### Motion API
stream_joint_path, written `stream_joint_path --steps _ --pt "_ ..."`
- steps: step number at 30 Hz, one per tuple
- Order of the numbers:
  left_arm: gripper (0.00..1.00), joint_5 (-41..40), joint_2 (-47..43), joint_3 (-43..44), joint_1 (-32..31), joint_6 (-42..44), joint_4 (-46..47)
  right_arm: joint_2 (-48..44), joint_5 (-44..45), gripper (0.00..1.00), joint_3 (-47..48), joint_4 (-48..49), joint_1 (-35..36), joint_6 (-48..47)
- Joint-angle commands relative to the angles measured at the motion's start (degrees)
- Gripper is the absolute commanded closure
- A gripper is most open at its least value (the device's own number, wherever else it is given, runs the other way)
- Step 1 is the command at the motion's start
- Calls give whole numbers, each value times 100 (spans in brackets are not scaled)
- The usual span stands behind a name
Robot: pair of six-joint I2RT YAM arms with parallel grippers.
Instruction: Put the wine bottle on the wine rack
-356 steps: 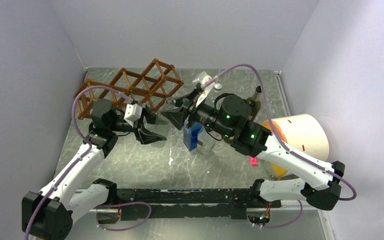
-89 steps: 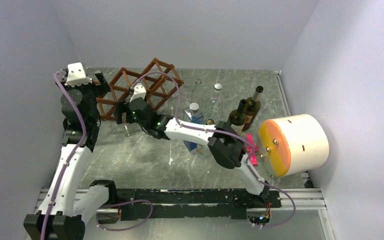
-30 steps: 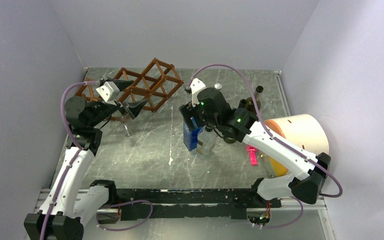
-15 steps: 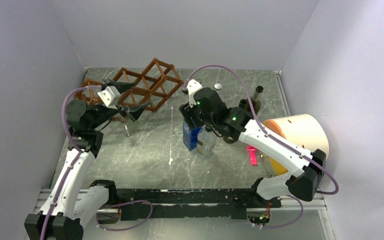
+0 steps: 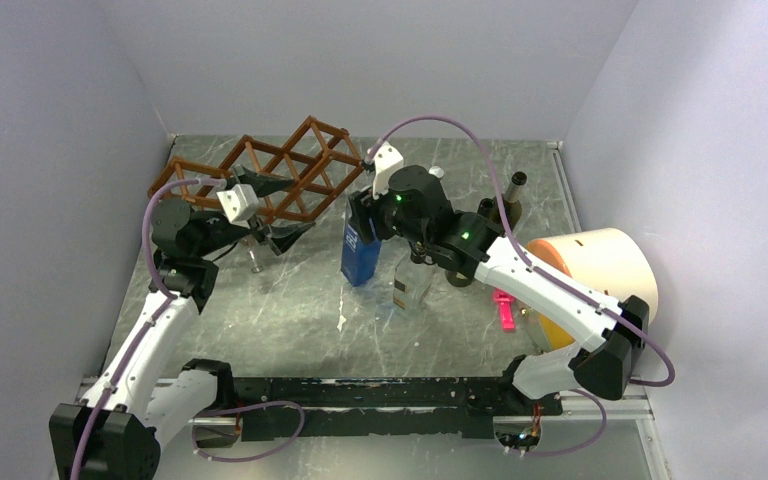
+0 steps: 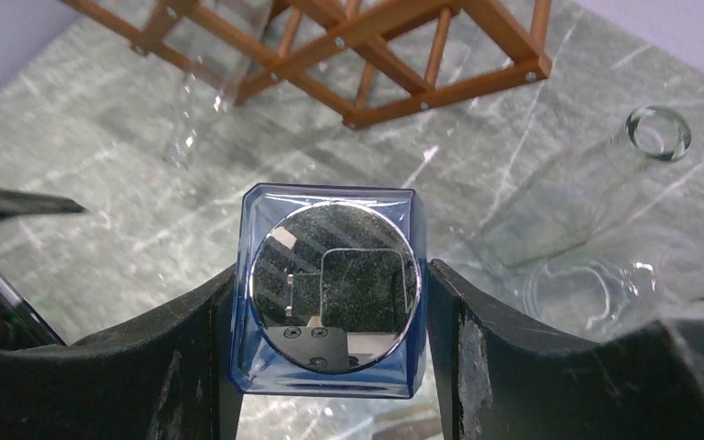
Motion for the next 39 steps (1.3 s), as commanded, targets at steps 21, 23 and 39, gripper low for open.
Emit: stream_joint_path --steps 21,23,39 --pt "5 -423 704 7 -938 352 56 -68 -137 100 1231 2206 -10 1166" --pt "5 -426 737 42 -1002 427 -57 -52 -162 100 1252 2248 -9 1217" --pt "45 -1375 669 -52 -1182 636 146 -348 -342 100 981 2367 -13 1376"
